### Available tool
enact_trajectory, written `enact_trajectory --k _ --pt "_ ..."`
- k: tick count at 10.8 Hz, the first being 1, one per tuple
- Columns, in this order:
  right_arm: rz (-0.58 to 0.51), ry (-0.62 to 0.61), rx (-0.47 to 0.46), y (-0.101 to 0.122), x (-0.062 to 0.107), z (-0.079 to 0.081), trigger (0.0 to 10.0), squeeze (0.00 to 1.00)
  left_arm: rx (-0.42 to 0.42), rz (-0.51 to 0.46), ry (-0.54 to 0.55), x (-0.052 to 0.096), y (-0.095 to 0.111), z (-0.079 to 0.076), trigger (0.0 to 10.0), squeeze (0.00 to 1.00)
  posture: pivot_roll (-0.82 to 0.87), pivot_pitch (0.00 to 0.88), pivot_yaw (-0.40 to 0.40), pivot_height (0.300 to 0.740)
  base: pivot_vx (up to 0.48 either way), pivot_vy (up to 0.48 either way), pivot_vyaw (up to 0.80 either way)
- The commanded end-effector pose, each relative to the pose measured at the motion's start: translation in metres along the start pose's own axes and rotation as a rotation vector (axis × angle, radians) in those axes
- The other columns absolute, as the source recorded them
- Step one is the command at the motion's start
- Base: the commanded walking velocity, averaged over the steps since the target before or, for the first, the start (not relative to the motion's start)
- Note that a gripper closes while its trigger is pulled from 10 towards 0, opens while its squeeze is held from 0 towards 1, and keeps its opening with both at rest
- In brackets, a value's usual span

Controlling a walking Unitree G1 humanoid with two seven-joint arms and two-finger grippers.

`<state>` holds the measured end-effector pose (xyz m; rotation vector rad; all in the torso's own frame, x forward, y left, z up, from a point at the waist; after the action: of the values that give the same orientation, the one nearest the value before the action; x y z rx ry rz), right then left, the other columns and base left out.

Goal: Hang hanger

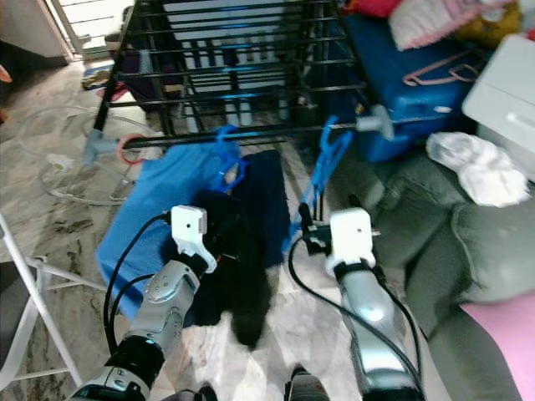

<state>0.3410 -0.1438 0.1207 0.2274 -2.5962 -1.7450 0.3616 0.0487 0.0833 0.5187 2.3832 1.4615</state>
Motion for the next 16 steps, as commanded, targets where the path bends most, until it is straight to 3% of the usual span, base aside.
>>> enact_trajectory --k 1,7,9,12,14,16 --pt "0.039 0.011 -0.04 -0.006 -0.002 0.004 10.0 0.0 -0.023 -0.021 -0.013 -0.001 0.008 -0.001 10.0 0.0 -0.24 0.144 0.072 0.74 0.0 0.0 0.0" --pt "0.098 0.129 -0.133 -0.012 -0.03 0.037 10.0 0.0 -0.013 -0.007 -0.028 -0.005 0.006 -0.007 10.0 0.0 -0.24 0.143 0.07 0.74 0.0 0.0 0.0" --pt "0.142 0.145 -0.139 -0.021 -0.033 0.038 10.0 0.0 -0.013 -0.008 -0.022 -0.004 0.006 -0.006 10.0 0.0 -0.23 0.143 0.068 0.74 0.0 0.0 0.0" --pt "0.157 0.105 -0.125 -0.029 -0.034 0.022 10.0 0.0 0.0 -0.005 -0.006 -0.004 0.005 -0.003 10.0 0.0 -0.23 0.141 0.067 0.74 0.0 0.0 0.0" --pt "0.188 0.013 -0.079 -0.04 -0.029 -0.002 10.0 0.0 -0.003 -0.002 -0.007 -0.005 0.005 -0.004 10.0 0.0 -0.24 0.137 0.066 0.74 0.0 0.0 0.0" --pt "0.161 -0.063 -0.009 -0.037 -0.021 -0.028 10.0 0.0 -0.003 -0.001 -0.009 -0.005 0.005 -0.004 10.0 0.0 -0.24 0.136 0.069 0.74 0.0 0.0 0.0"
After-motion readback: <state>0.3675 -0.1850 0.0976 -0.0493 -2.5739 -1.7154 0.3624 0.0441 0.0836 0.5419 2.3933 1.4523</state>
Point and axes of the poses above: a point about 5 cm out from each wrist's last joint towards the gripper, its own x axis pointing back from the gripper into the wrist, its own y axis along the axis of the wrist's last joint, z = x × y, the point moved 5 cm from there along -x, pointing out of the wrist towards the gripper, and after that the axes turned 14 degrees about x, right-handed, at the moved point
